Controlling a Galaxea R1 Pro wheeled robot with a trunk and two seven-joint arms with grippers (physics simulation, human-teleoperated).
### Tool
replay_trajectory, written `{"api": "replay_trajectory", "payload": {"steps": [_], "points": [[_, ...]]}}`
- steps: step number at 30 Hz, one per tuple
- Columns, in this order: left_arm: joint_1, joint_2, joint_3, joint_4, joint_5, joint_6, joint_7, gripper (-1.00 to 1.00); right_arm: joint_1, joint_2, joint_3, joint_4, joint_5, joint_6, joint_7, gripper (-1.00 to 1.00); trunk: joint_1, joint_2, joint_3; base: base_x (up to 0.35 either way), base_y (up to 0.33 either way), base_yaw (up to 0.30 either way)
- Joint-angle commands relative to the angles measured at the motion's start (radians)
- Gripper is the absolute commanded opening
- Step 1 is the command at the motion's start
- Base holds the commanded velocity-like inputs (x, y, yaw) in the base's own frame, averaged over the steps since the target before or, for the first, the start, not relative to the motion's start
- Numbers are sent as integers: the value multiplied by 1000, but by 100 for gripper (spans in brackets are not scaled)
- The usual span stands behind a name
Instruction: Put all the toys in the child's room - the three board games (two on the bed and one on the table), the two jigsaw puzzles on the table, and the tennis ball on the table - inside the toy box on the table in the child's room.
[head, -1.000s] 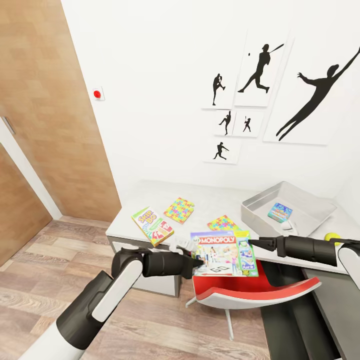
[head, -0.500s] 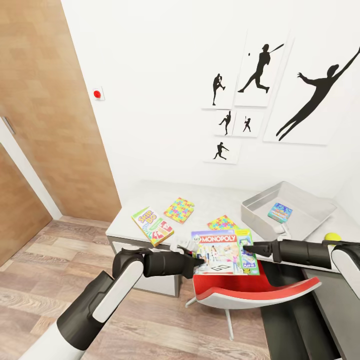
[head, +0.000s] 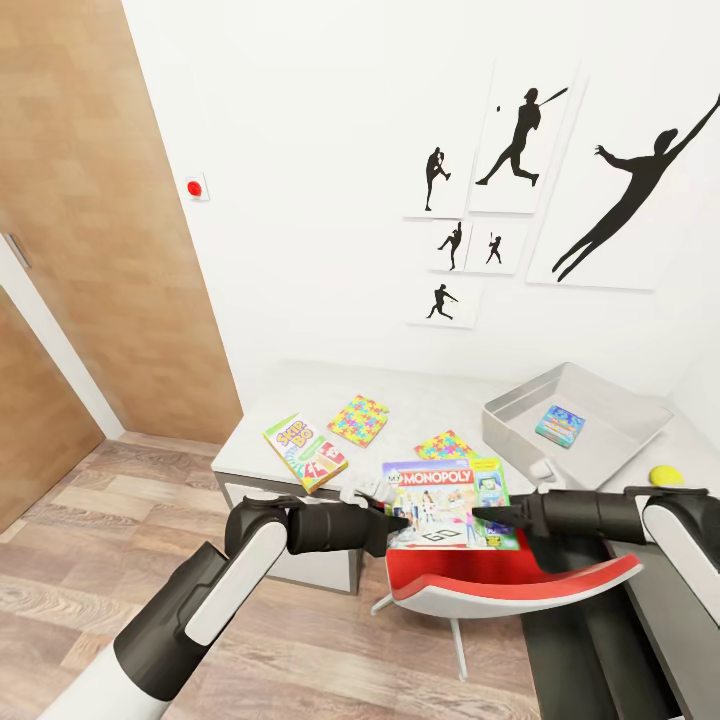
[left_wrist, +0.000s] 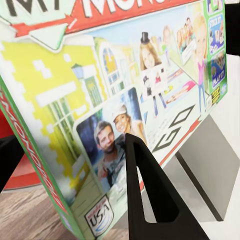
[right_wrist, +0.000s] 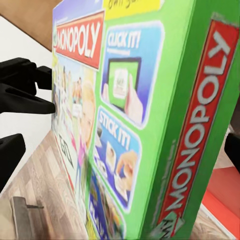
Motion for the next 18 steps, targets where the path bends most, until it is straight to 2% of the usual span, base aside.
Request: {"api": "replay_trajectory", "payload": {"steps": [1,18], "points": [[-1,0,0,0,-6,2,-6,-100,-1,0,2,0,2,4,4,-100,1,-2,-2,0,0,0],[-1,0,-12,0,-5,3,-6,-100,-5,-1,-8,0,2,4,5,-100,1,-2,-2,0,0,0]]}}
